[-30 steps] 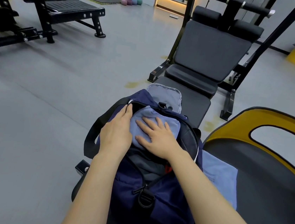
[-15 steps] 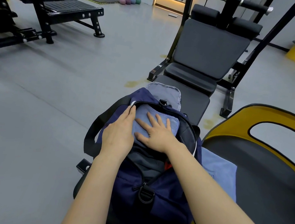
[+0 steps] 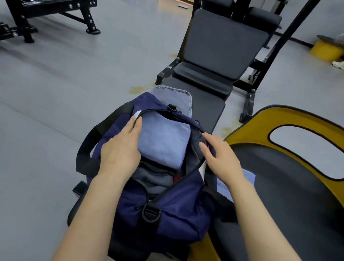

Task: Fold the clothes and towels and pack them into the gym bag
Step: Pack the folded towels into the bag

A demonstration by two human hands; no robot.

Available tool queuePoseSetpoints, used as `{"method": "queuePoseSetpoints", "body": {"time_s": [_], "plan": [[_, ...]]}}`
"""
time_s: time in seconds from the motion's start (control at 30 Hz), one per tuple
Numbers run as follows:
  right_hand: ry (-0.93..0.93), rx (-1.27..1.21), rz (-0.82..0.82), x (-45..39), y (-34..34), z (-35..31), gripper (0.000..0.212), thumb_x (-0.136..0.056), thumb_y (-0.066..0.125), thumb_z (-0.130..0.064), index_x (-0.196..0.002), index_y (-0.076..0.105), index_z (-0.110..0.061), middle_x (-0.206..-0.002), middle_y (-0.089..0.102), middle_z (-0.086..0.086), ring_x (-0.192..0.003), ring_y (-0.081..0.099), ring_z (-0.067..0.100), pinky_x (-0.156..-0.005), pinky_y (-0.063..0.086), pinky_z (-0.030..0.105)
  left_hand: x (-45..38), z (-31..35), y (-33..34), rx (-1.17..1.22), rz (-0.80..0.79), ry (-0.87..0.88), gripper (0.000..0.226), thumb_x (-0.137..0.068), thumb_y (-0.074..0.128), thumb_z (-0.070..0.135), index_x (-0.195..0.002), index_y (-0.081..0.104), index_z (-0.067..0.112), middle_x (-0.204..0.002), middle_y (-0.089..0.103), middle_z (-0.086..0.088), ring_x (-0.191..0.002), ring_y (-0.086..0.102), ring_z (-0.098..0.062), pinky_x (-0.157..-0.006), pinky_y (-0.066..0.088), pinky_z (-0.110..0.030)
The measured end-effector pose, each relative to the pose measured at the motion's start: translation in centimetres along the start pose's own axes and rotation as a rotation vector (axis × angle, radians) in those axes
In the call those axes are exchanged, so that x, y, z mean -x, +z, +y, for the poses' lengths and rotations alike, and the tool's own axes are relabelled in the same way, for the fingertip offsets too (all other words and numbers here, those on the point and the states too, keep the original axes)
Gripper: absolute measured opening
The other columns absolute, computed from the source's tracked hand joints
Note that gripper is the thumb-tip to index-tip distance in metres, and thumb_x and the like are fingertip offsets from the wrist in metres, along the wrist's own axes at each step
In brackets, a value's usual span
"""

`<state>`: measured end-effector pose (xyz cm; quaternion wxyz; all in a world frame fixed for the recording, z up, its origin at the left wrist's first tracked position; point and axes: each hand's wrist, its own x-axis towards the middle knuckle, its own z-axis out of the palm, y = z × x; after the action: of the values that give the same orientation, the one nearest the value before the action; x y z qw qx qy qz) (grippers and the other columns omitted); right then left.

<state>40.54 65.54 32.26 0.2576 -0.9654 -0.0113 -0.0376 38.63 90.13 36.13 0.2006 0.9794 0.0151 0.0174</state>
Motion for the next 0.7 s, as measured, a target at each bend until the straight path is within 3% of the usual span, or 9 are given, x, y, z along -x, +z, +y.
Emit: {"method": "queuePoseSetpoints", "body": {"time_s": [0.17,0.37,0.53,0.7], "plan": [[0.158,-0.222,0.064,2.1,0.1,2.9,0.045,-0.101,0.036,-0.043,-0.142,0.044,-0.027,-0.144,0.046,-0.009,-0.133,0.04,0.011,-0.109,0.035,0.034,0.3,0.6,0.5,-0.033,0.002,0.02,0.077,-0.087,0.033,-0.006,-0.152,0.009,0.027,-0.158,0.0,0.018,-0.124,0.042,-0.023,-0.072,0.038,-0.033],[0.454,-0.068,0.134,3.9,1.5,9.5,0.041,-0.098,0.047,-0.023,-0.138,0.046,-0.013,-0.145,0.044,0.007,-0.13,0.042,0.026,-0.102,0.038,0.041,0.5,0.6,0.8,-0.074,0.01,0.045,0.076,-0.086,0.035,-0.006,-0.151,0.012,0.026,-0.158,-0.001,0.02,-0.118,0.045,-0.023,-0.067,0.038,-0.034],[0.842,-0.12,0.038,5.9,2.3,12.5,0.075,-0.087,0.062,-0.042,-0.148,0.026,-0.017,-0.148,0.033,0.01,-0.13,0.039,0.036,-0.098,0.04,0.05,0.4,0.7,1.1,-0.105,0.016,0.048,0.076,-0.086,0.036,-0.006,-0.151,0.012,0.026,-0.157,-0.001,0.021,-0.115,0.046,-0.024,-0.065,0.035,-0.032],[0.962,-0.311,0.024,6.3,3.2,13.7,0.081,-0.082,0.065,-0.052,-0.143,0.03,-0.011,-0.138,0.047,0.016,-0.124,0.046,0.037,-0.096,0.044,0.045,0.2,0.7,1.4,-0.12,0.022,0.054,0.075,-0.086,0.035,-0.005,-0.151,0.014,0.025,-0.157,-0.001,0.022,-0.111,0.047,-0.024,-0.063,0.035,-0.034]]}}
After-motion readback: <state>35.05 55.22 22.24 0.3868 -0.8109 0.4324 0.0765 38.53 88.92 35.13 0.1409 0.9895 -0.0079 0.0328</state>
